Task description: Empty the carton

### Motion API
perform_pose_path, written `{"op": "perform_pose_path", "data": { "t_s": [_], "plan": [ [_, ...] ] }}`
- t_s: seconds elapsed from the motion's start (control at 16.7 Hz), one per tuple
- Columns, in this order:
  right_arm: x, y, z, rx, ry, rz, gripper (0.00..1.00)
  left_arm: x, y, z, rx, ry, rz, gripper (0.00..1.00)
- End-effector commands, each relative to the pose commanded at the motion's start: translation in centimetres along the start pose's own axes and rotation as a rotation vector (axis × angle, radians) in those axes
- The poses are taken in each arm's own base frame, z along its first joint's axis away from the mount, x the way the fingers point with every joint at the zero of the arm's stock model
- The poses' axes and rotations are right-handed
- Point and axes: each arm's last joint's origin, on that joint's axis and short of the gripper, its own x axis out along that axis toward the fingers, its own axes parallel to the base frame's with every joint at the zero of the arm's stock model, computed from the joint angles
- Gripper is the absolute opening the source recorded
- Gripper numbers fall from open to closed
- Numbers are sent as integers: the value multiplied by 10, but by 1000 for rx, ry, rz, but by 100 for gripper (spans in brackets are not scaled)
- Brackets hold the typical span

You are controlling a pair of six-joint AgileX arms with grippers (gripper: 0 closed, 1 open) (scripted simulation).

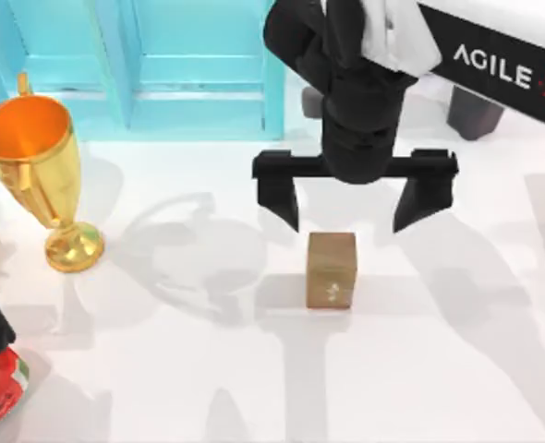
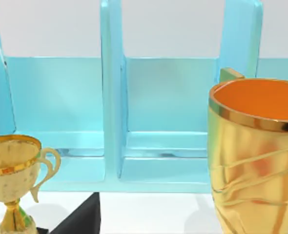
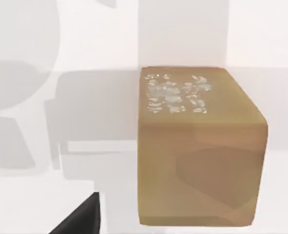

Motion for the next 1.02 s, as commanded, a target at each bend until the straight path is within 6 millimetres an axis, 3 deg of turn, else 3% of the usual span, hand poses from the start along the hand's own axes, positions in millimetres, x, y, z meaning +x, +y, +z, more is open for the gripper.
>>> {"op": "perform_pose_path", "data": {
  "t_s": [0.12,0.24,0.36,0.54,0.78,0.9,1.02],
  "plan": [
    [-2,-27,18,0,5,-2,100,0,0,0,0,0,0,100],
    [-6,-69,40,2,9,-2,100,0,0,0,0,0,0,100],
    [-10,-126,61,4,12,0,100,0,0,0,0,0,0,100],
    [-19,-229,78,9,12,4,100,0,0,0,0,0,0,100],
    [-31,-357,59,14,4,9,100,0,0,0,0,0,0,100],
    [-36,-399,42,14,0,9,100,0,0,0,0,0,0,100],
    [-39,-424,29,14,-4,9,100,0,0,0,0,0,0,100]
  ]
}}
